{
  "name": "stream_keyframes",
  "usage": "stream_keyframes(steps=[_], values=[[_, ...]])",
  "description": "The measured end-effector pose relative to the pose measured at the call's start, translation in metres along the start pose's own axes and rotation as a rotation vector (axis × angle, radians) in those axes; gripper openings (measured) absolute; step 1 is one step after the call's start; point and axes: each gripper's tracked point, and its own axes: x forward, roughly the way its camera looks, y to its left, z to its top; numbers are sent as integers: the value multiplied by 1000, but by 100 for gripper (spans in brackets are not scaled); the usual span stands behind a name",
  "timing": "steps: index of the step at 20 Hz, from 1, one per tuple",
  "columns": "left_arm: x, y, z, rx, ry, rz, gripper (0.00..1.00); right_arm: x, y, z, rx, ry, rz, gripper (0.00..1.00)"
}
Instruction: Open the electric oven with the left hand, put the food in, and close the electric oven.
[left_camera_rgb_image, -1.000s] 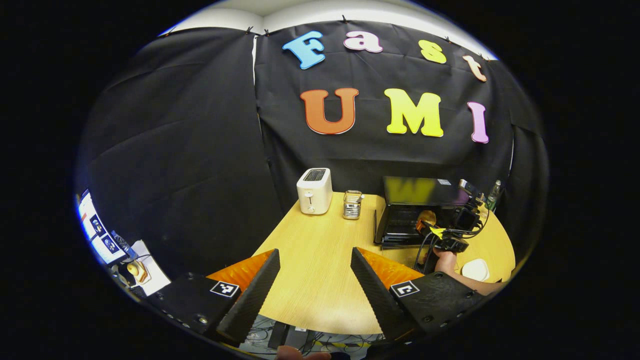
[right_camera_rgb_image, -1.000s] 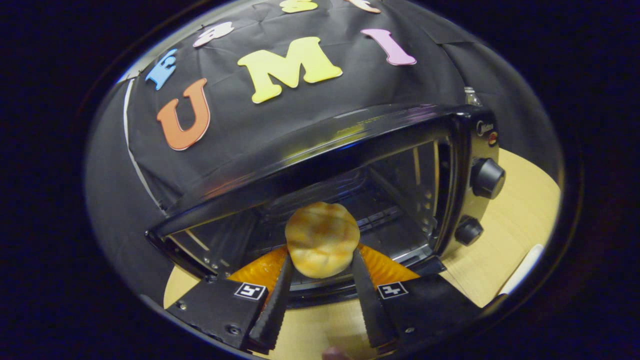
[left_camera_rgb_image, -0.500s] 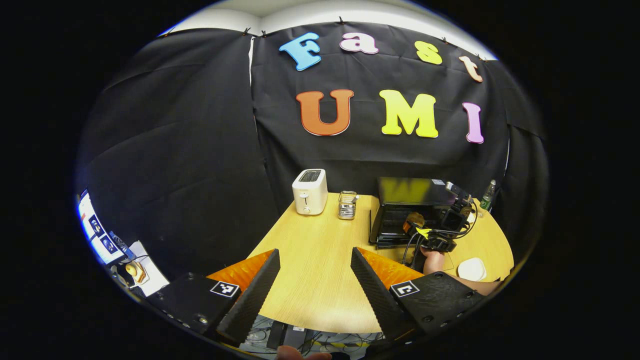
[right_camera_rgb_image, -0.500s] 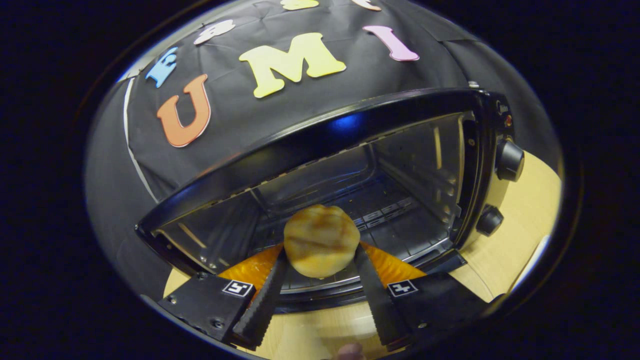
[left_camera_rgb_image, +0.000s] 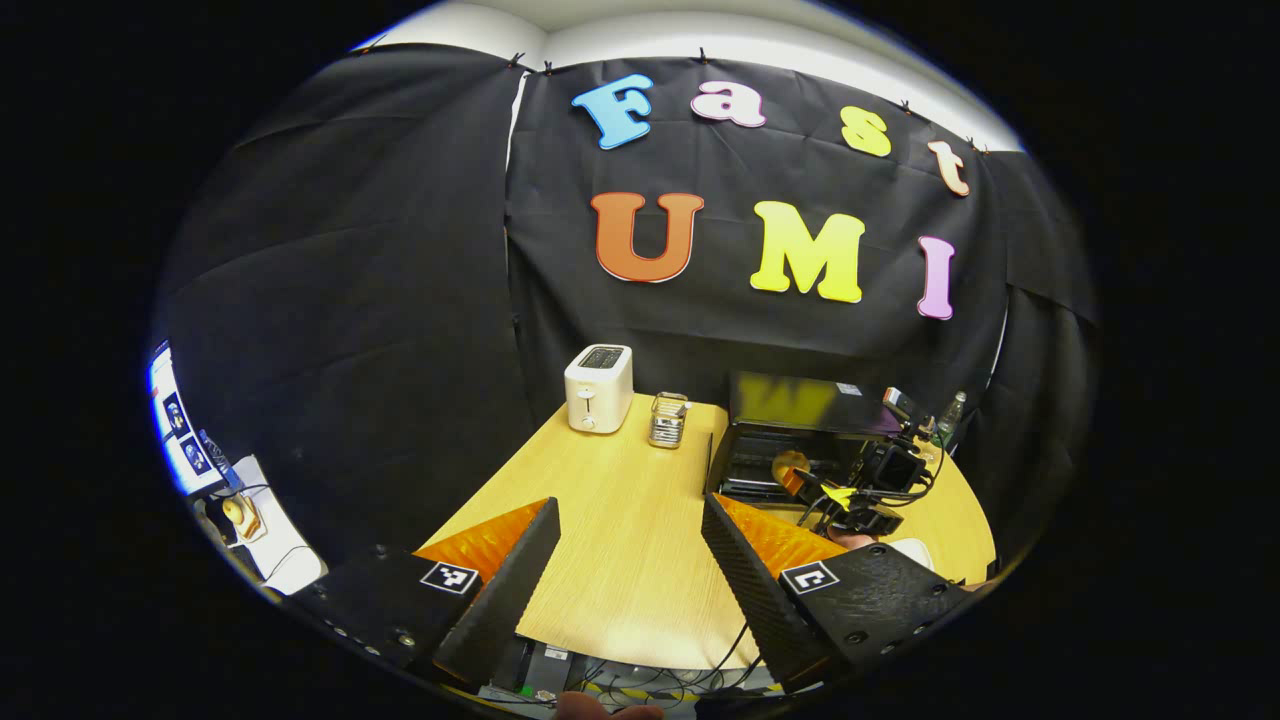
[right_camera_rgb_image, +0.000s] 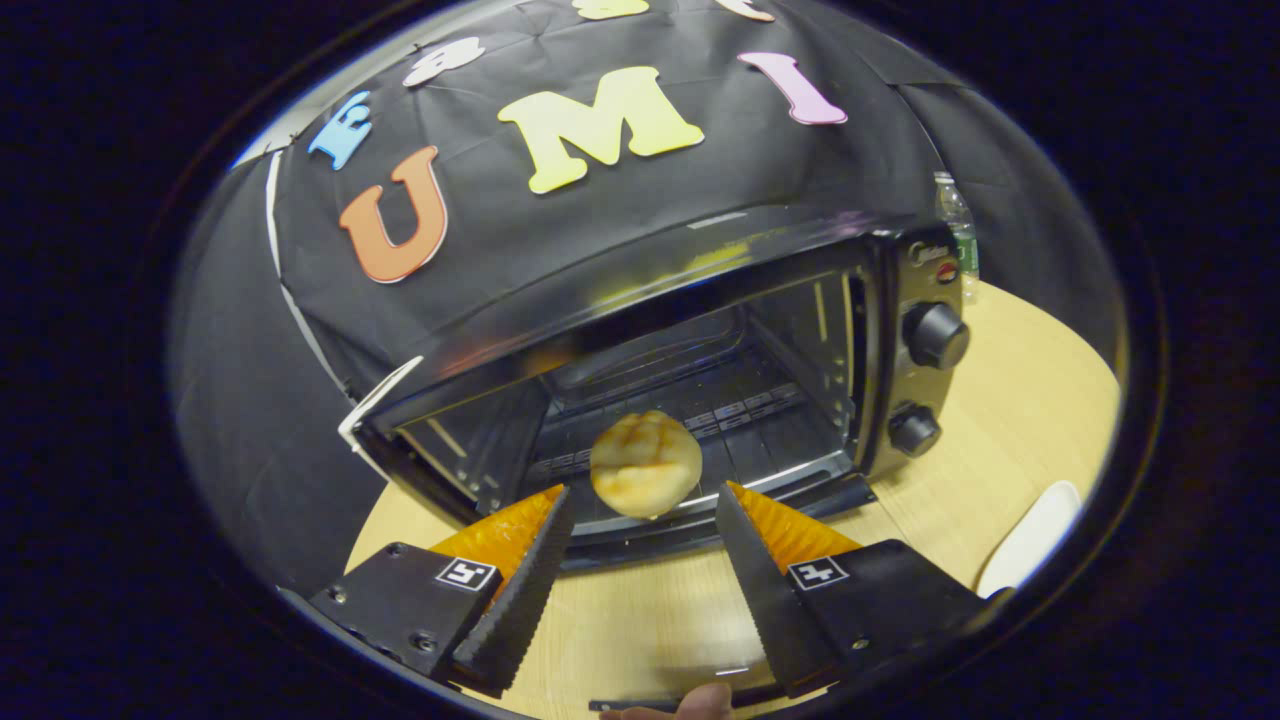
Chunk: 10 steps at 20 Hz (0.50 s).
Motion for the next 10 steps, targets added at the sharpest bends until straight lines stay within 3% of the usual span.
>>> stream_keyframes(steps=[5, 10], values=[[0, -20, -18, -21, -2, -67, 94, -89, -6, 6, -52, 16, 34, 91], [13, -52, -61, -23, 61, -164, 94, -176, -31, 15, -67, 28, 17, 91]])
